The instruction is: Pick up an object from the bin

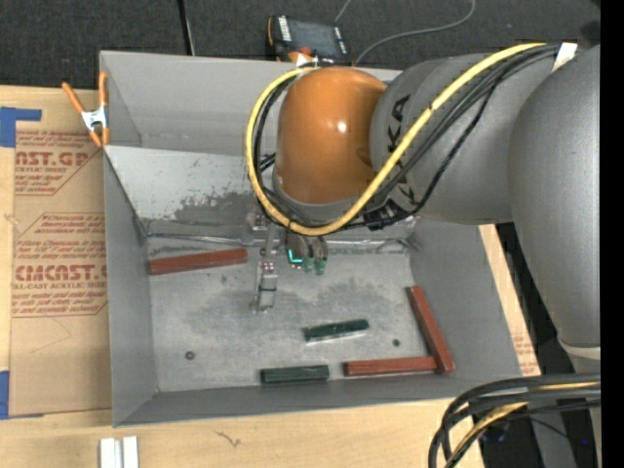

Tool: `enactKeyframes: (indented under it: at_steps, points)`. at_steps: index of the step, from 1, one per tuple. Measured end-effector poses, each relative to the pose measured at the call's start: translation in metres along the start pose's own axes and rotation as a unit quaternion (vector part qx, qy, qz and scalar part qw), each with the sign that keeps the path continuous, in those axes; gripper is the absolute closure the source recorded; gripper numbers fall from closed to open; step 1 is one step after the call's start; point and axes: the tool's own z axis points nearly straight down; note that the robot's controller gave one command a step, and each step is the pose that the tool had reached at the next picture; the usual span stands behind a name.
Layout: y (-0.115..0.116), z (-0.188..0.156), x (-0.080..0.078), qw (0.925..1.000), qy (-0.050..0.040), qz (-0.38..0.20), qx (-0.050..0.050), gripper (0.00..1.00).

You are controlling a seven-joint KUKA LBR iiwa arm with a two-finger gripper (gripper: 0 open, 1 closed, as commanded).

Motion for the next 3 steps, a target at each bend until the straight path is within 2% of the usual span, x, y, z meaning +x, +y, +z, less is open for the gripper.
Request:
enactKeyframes:
  at_steps: [1, 2, 3]
  points:
    - [-0.080, 0.096, -0.031, 1.0000, -0.0005, 0.003, 0.002, 0.00]
    - [-0.118, 0.114, 0.056, 1.0000, -0.0001, 0.007, 0.000, 0.00]
    - [-0.112, 0.113, 0.066, 0.9925, -0.0072, -0.122, 0.000, 0.00]
